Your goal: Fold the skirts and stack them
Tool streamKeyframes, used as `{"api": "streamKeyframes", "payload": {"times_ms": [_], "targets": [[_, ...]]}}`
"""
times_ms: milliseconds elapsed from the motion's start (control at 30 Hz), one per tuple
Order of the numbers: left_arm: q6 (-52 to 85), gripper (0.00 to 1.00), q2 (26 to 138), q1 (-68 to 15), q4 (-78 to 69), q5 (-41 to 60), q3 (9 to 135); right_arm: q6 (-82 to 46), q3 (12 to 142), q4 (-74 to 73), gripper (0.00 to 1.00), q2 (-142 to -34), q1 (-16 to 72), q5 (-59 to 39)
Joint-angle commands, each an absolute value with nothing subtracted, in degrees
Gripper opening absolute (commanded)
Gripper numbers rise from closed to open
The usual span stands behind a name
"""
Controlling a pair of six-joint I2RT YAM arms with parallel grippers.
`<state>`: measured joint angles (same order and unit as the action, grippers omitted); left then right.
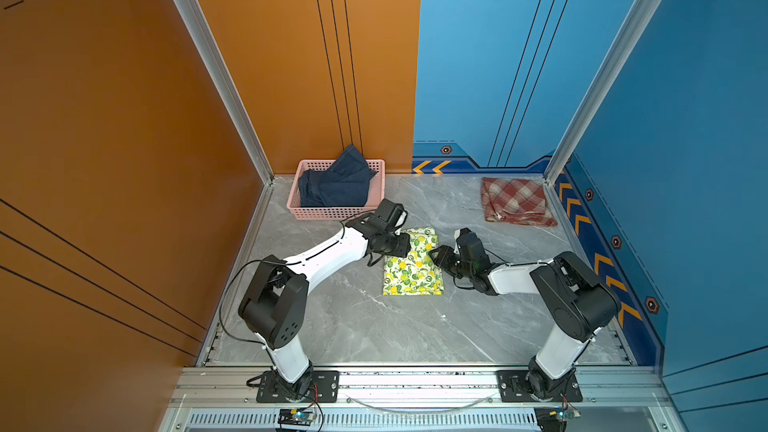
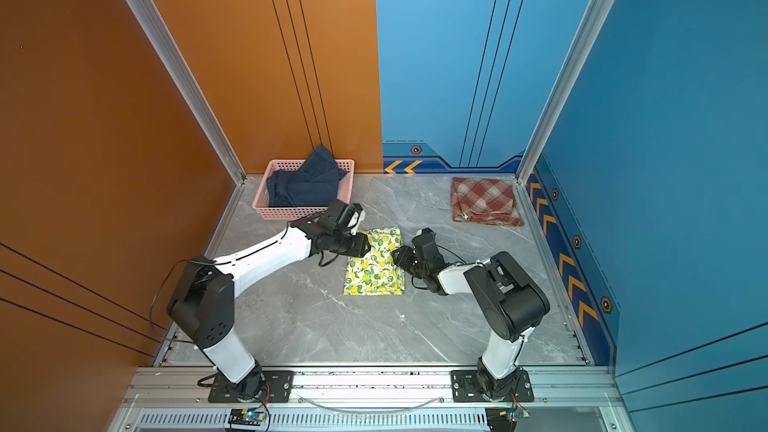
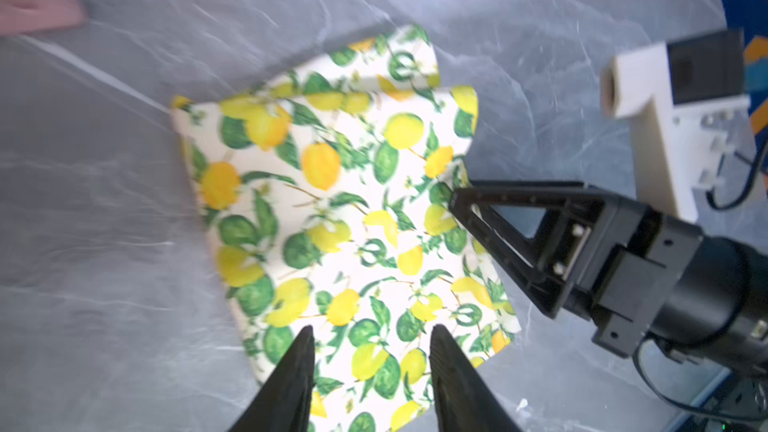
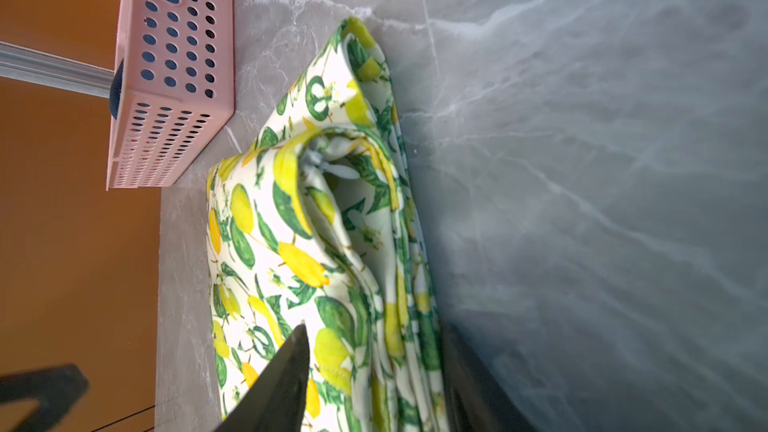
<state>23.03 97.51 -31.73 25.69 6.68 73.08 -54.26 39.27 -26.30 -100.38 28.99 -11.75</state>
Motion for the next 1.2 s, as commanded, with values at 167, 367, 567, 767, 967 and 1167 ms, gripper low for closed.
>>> {"api": "streamKeyframes", "payload": {"times_ms": [167,367,567,767,967,1167], "targets": [[26.6,0.44,101.29,-26.26,29.95,4.4,70.36,-49.35,38.49,-8.09,0.55,-101.32,29.66,-10.8],[26.49,0.45,107.15,-27.47,29.49,3.38,71.08,-48.96,38.89,-7.76,0.55,-101.39,29.76,-11.26],[25.58,0.44,110.59,-29.62,29.36,1.61,72.96,-48.74,38.76,-7.72,0.56,-101.6,29.79,-11.23],[24.97,0.43,112.94,-30.65,30.87,0.03,74.03,-47.93,39.31,-6.65,0.58,-102.9,29.74,-11.31],[24.61,0.41,114.79,-31.0,31.95,-0.48,74.64,-46.22,40.84,-2.71,0.58,-104.68,30.0,-10.83],[24.35,0.4,115.92,-31.08,32.24,-0.62,74.79,-44.09,43.05,2.11,0.55,-107.71,30.52,-11.02]]}}
